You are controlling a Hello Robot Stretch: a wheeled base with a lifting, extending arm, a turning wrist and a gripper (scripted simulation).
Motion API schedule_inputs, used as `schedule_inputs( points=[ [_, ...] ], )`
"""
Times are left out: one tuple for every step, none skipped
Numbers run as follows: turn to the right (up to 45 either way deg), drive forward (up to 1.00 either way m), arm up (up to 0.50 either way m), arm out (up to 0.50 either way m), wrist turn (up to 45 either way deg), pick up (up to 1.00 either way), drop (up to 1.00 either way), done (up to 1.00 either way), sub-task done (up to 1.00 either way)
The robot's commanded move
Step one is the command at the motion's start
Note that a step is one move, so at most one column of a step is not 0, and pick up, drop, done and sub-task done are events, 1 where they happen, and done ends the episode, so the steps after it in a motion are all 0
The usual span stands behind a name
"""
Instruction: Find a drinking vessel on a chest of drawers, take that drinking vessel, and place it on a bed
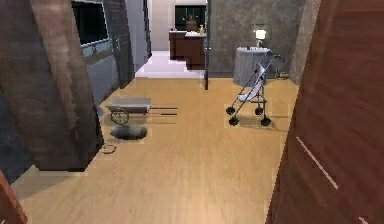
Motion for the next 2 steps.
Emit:
schedule_inputs(
  points=[
    [0.0, 1.0, 0.0, 0.0, 0.0, 0.0, 0.0, 0.0, 0.0],
    [3.0, 0.0, 0.0, 0.0, 0.0, 0.0, 0.0, 0.0, 0.0]
  ],
)
